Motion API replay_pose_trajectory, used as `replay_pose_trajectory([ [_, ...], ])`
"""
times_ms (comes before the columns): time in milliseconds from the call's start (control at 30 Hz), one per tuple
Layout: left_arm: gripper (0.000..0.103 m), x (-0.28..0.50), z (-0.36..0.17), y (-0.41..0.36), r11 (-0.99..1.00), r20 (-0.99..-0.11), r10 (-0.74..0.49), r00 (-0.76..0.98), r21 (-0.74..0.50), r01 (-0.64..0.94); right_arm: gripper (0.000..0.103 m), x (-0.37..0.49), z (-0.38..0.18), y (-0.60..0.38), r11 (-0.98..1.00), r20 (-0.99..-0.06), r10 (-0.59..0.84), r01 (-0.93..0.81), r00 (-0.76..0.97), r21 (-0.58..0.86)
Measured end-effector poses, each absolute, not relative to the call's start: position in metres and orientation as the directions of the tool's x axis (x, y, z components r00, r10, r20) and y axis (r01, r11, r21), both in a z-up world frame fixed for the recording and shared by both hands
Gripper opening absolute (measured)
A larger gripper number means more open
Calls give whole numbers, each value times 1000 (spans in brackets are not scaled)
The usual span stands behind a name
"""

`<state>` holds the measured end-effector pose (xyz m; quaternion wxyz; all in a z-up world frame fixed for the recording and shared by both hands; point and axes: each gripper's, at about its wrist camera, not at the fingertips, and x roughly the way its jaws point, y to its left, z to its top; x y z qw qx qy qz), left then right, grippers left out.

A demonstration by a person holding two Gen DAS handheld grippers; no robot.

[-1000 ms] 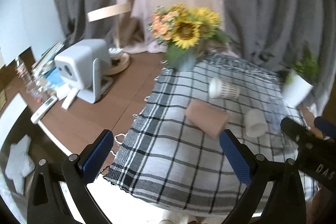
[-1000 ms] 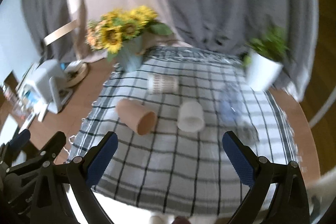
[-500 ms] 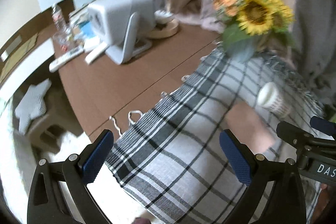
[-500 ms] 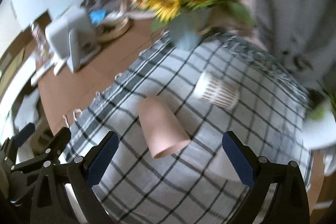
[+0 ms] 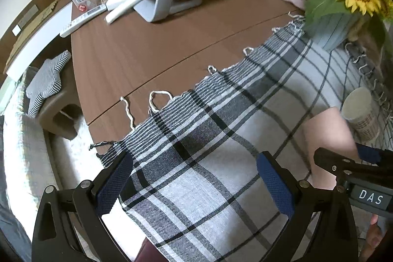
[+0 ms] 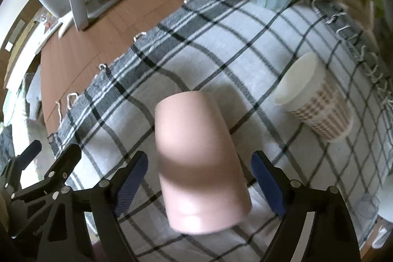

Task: Flip cup upside down
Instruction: 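Move the right gripper down to the pink cup and close on it, then lift the pink cup with the right gripper and rotate it upright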

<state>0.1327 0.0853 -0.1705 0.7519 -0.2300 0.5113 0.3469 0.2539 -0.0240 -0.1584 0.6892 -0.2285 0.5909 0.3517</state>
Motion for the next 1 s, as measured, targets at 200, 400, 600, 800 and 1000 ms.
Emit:
replay_pose_trajectory([
  [200,103,137,-178,86,671,-934,282,220,28,-741,81,258,-180,-22,641,-980,200,-757,2,129],
  [400,103,140,-176,87,710,-926,294,237,46,-703,75,262,-185,-31,677,-976,217,-721,5,147],
  [600,103,143,-169,91,782,-923,265,280,36,-622,74,261,-177,-47,735,-968,248,-655,20,175],
  [800,103,145,-160,94,871,-919,212,332,23,-491,72,246,-156,-73,821,-957,272,-543,97,178],
  [1000,103,145,-153,98,937,-909,181,375,44,-347,72,215,-150,-86,904,-948,264,-388,177,180],
])
